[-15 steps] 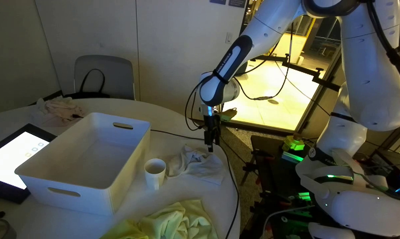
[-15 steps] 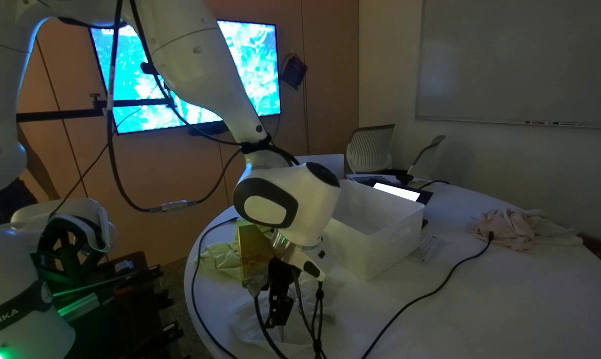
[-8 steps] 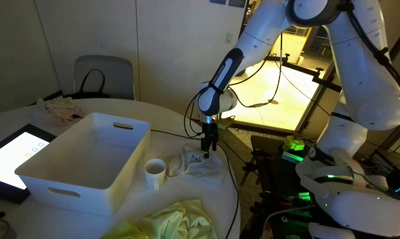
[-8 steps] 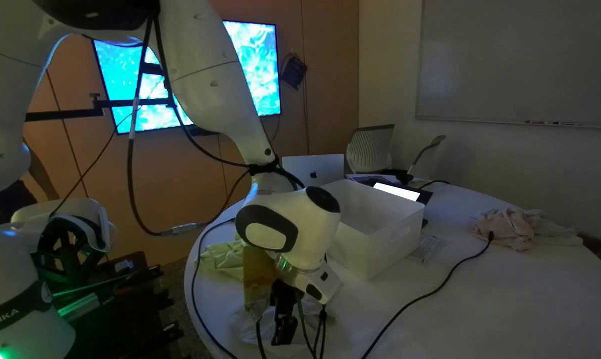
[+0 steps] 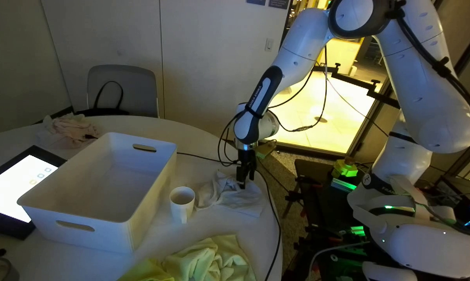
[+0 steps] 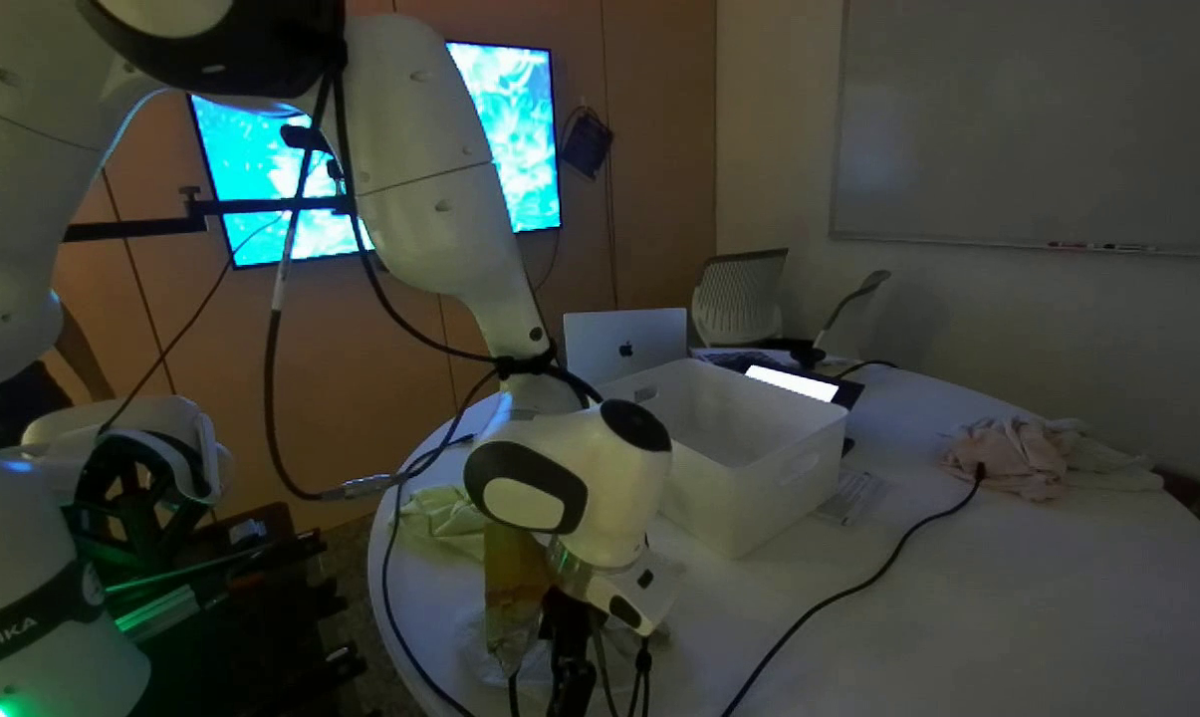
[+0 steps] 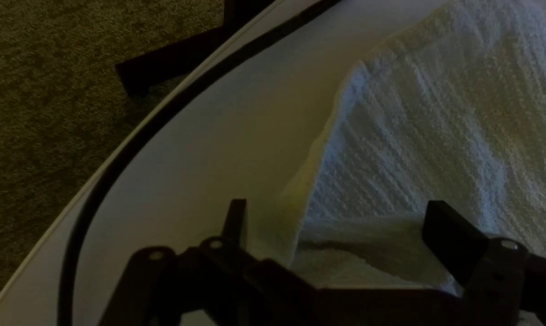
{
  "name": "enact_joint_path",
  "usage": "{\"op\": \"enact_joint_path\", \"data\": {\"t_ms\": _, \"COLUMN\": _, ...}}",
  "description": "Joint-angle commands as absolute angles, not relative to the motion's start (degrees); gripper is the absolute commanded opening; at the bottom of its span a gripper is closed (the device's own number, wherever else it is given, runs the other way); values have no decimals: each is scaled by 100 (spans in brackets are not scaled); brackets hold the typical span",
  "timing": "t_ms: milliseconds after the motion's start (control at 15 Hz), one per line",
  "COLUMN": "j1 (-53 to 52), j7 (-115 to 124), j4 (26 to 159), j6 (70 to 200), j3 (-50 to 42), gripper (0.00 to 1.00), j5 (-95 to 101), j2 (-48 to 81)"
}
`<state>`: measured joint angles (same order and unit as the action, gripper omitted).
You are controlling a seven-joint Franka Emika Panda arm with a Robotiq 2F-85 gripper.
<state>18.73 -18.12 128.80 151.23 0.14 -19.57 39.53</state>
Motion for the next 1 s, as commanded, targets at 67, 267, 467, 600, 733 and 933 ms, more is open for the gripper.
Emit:
{"op": "enact_joint_path", "data": {"t_ms": 67, "j1": 1869, "j7": -1566, "j4": 12828, "j6": 15523, "j3": 55, "gripper": 100, "j5": -1788, "j2": 4179}}
{"op": "enact_joint_path", "data": {"t_ms": 267, "j1": 1834, "j7": -1364, "j4": 12840, "j6": 15886, "j3": 73, "gripper": 100, "j5": -1790, "j2": 4286}}
{"op": "enact_joint_path", "data": {"t_ms": 467, "j1": 1764, "j7": -1061, "j4": 12871, "j6": 16382, "j3": 52, "gripper": 100, "j5": -1804, "j2": 4367}}
{"op": "enact_joint_path", "data": {"t_ms": 600, "j1": 1780, "j7": -932, "j4": 12948, "j6": 16607, "j3": 89, "gripper": 100, "j5": -1792, "j2": 4323}}
{"op": "enact_joint_path", "data": {"t_ms": 733, "j1": 1753, "j7": -820, "j4": 12989, "j6": 16784, "j3": 90, "gripper": 100, "j5": -1739, "j2": 4301}}
{"op": "enact_joint_path", "data": {"t_ms": 933, "j1": 1637, "j7": -639, "j4": 13025, "j6": 16874, "j3": 6, "gripper": 84, "j5": -1586, "j2": 4275}}
